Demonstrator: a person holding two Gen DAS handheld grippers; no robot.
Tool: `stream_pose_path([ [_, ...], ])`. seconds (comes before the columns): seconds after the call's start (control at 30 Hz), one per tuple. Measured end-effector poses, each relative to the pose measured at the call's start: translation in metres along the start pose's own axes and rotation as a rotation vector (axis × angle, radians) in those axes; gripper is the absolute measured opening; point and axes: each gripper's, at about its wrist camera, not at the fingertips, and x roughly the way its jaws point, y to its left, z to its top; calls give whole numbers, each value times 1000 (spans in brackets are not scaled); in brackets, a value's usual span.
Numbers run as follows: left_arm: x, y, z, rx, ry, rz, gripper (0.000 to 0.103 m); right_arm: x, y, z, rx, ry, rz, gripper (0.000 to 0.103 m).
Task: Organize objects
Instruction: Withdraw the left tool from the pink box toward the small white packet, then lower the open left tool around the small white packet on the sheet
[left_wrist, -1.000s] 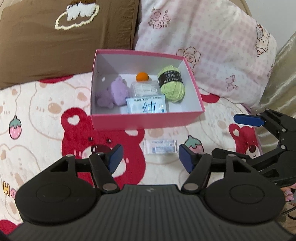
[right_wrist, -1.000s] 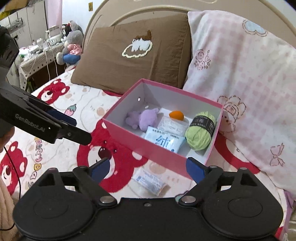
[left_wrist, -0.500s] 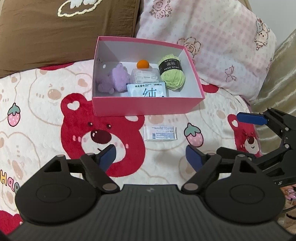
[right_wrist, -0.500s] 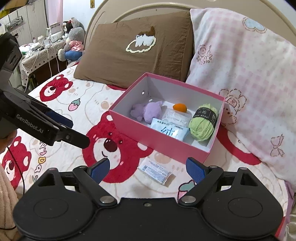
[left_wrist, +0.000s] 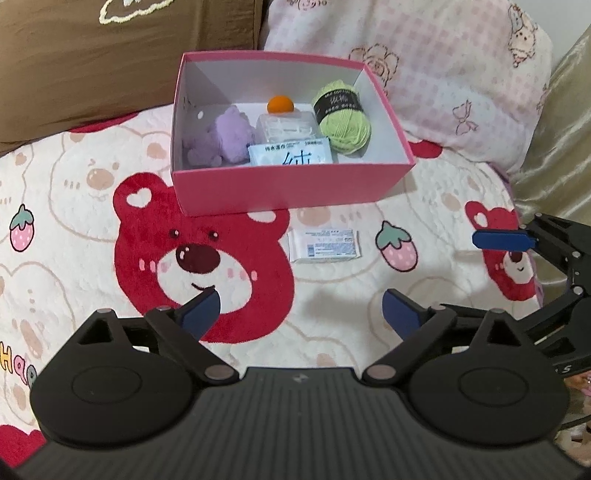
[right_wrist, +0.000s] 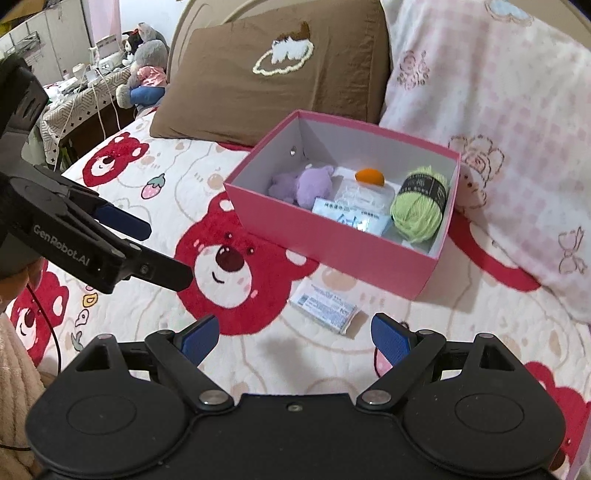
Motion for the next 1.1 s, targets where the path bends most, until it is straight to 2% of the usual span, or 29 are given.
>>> stream_pose_path([
  [0.17, 17, 2, -7, 11, 14, -17, 96, 11, -11, -9, 46, 26, 8, 92],
  [0.3, 31, 7, -14, 39, 28, 25, 96, 20, -17, -16, 74, 18, 7, 92],
  [0.5, 51, 14, -19, 58, -11, 48, 92, 45, -18, -25, 60, 4, -65, 92],
  [0.57, 59, 15, -20, 66, -7, 46, 92, 52, -15, -29, 36, -31, -58, 92],
  [0.63, 66, 18, -20, 52, -17, 44, 92, 56, -12, -35, 2, -111, -47, 92],
  [0.77, 78, 24, -22, 44, -44, 68, 92, 68, -1, -35, -93, -164, -140, 92],
  [0.9, 90, 33, -24, -7, -70, 22, 91, 84, -4, -34, -112, -137, -130, 92],
  [1.1, 101, 32, -24, -15, -151, -50, 86, 113, -16, -40, -27, -102, -82, 92],
])
